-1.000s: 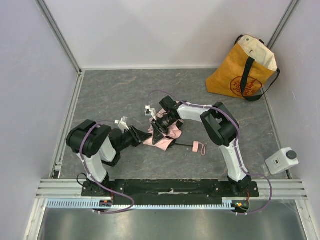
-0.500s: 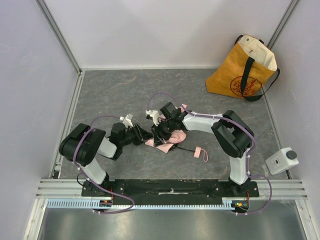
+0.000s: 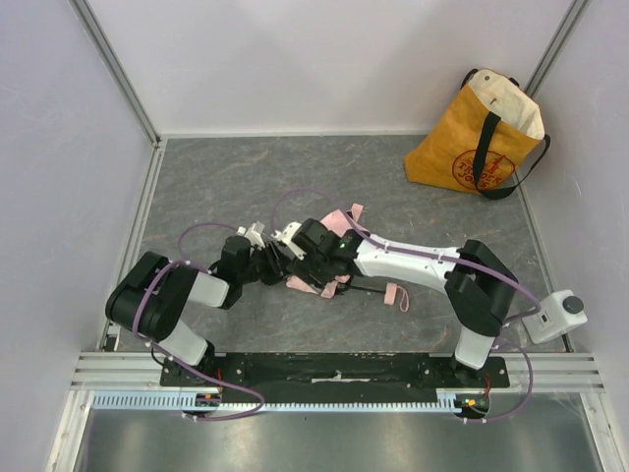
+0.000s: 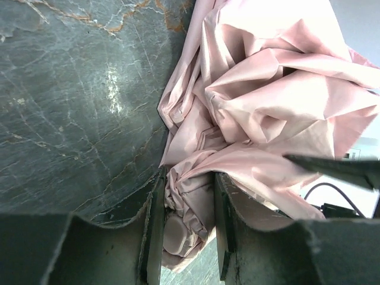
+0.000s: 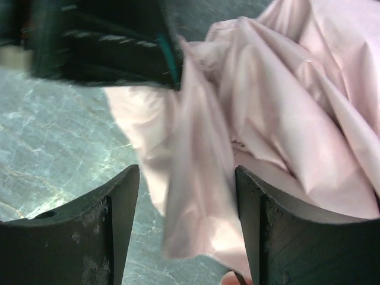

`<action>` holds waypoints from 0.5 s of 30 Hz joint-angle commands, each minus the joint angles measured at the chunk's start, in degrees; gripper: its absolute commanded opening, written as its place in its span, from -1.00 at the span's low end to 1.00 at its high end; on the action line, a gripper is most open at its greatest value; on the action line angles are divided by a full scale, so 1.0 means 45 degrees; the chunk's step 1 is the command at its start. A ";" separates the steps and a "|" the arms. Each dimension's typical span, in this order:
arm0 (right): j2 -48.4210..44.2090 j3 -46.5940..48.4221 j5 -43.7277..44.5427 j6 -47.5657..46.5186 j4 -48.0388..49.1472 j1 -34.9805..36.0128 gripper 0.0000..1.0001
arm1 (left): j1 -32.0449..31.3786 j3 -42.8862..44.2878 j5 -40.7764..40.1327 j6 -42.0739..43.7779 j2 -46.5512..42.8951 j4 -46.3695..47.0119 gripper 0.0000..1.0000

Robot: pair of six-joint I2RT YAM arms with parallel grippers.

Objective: Put away the umbrella

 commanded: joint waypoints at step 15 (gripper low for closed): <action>-0.0601 -0.2631 0.4838 -0.3855 0.4443 0.3004 0.50 | -0.0053 0.1473 -0.1255 0.2339 -0.0252 -0.6289 -0.97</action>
